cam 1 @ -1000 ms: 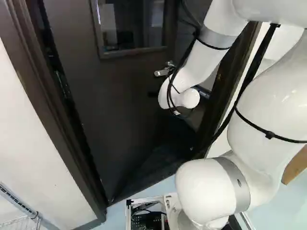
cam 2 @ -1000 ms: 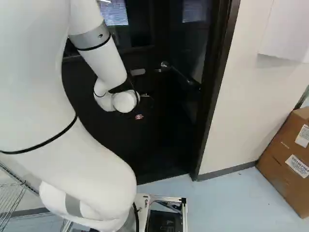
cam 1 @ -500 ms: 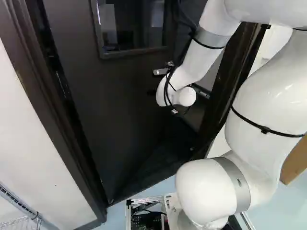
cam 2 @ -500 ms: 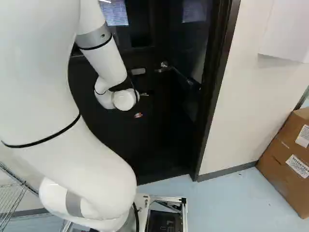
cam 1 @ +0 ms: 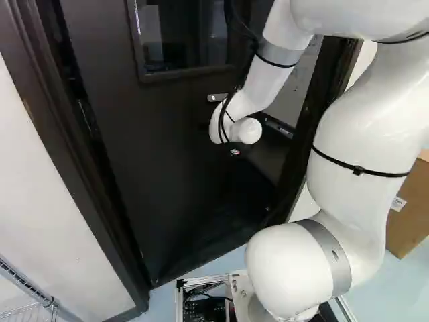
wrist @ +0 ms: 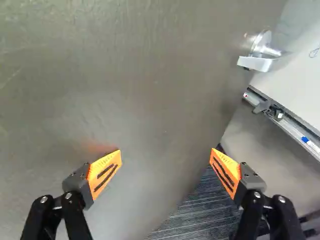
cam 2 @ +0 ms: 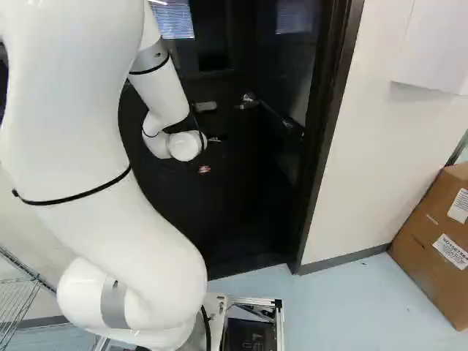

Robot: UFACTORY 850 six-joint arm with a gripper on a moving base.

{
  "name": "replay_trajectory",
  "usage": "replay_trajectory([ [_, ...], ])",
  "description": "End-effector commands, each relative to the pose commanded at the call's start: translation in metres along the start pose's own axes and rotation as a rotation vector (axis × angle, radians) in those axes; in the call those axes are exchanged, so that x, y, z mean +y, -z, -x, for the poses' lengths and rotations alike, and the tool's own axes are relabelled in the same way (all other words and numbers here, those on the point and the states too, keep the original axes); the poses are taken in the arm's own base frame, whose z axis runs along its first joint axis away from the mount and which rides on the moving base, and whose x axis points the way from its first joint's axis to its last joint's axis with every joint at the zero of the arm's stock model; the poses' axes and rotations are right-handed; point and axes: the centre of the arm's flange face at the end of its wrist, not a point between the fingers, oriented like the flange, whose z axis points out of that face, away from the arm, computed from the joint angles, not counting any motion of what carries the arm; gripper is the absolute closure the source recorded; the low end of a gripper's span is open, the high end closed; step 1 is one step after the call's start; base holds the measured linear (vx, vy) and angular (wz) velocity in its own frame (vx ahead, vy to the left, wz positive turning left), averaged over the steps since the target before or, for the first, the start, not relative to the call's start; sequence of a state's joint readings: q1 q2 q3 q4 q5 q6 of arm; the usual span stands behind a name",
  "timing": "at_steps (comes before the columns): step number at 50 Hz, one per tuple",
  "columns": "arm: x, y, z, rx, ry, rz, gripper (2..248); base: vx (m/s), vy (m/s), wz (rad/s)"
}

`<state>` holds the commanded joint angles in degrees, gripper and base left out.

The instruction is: Open the door and move inside

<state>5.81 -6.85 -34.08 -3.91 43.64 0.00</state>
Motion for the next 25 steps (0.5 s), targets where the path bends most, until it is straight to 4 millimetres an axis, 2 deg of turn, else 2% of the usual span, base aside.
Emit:
replay_trajectory([
  [25, -0.034, -0.029, -0.010, 0.010, 0.024, -0.068, 3, -0.002, -0.002, -0.003],
])
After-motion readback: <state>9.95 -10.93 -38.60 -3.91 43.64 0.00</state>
